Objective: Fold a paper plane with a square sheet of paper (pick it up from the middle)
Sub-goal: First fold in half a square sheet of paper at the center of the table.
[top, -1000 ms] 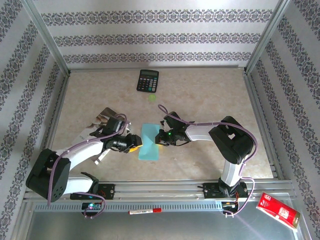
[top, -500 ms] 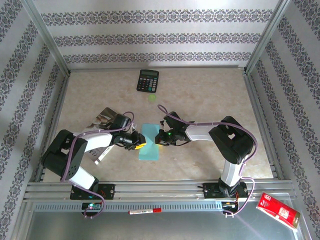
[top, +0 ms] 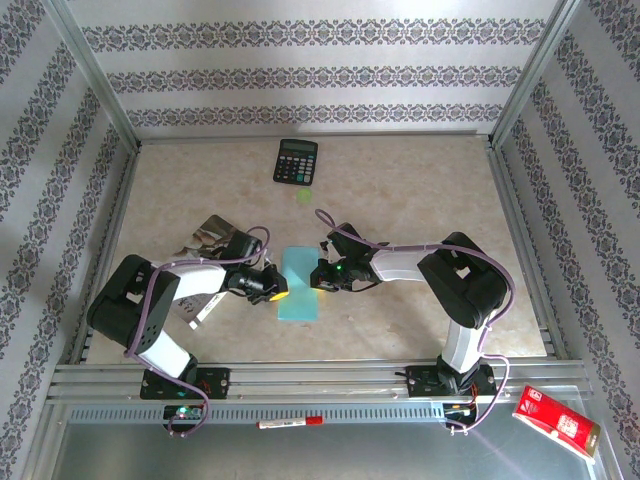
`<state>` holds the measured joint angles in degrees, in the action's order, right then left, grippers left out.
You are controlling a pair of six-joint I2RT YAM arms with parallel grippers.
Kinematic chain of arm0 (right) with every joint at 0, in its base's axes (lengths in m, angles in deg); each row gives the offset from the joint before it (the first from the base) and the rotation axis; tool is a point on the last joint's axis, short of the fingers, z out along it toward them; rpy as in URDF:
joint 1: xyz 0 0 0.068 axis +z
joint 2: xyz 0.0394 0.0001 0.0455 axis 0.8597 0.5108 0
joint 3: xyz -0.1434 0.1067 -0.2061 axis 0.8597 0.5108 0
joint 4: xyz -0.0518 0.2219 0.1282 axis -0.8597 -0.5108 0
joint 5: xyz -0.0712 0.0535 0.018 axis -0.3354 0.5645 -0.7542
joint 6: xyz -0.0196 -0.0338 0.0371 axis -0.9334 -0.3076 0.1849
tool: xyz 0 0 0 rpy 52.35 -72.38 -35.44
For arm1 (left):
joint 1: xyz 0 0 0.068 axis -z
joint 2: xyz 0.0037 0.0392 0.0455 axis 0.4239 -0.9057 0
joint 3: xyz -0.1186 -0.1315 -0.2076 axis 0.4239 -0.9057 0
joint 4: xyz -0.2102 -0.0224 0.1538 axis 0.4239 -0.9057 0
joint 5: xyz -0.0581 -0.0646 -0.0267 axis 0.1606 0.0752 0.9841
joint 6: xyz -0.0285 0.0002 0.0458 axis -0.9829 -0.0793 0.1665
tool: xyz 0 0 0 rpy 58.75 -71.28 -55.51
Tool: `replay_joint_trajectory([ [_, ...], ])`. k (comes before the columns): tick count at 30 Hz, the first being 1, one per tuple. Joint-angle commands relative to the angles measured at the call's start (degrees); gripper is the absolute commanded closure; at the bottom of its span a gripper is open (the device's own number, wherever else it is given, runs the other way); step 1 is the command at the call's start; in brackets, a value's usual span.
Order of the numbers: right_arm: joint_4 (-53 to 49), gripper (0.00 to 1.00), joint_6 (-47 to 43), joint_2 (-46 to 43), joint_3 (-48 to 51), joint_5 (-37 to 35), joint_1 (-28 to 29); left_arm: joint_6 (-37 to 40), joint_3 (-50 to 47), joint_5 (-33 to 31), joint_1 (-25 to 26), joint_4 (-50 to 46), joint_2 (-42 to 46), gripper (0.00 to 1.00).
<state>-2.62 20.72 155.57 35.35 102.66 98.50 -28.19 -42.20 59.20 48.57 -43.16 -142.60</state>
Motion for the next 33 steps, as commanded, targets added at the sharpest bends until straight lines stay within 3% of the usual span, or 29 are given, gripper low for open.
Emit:
replay_joint_trajectory([
  [1,-13.2,1.0,-1.1,5.5,4.2,-12.2,-0.7,1.7,-1.7,-0.7,-0.8,-2.3,-0.1,0.92],
  [15,-13.5,1.0,-0.9,5.2,4.3,-12.3,-0.7,6.4,-2.8,-3.6,-2.3,-7.3,0.0,1.0],
  [25,-14.3,1.0,-0.9,4.7,4.0,-12.7,-0.5,5.6,-3.9,0.2,-2.9,-4.6,2.3,1.0],
  [33,-14.5,1.0,-0.8,4.6,3.4,-12.6,-0.3,6.3,-4.7,-1.3,-2.9,-4.8,-0.3,1.0],
])
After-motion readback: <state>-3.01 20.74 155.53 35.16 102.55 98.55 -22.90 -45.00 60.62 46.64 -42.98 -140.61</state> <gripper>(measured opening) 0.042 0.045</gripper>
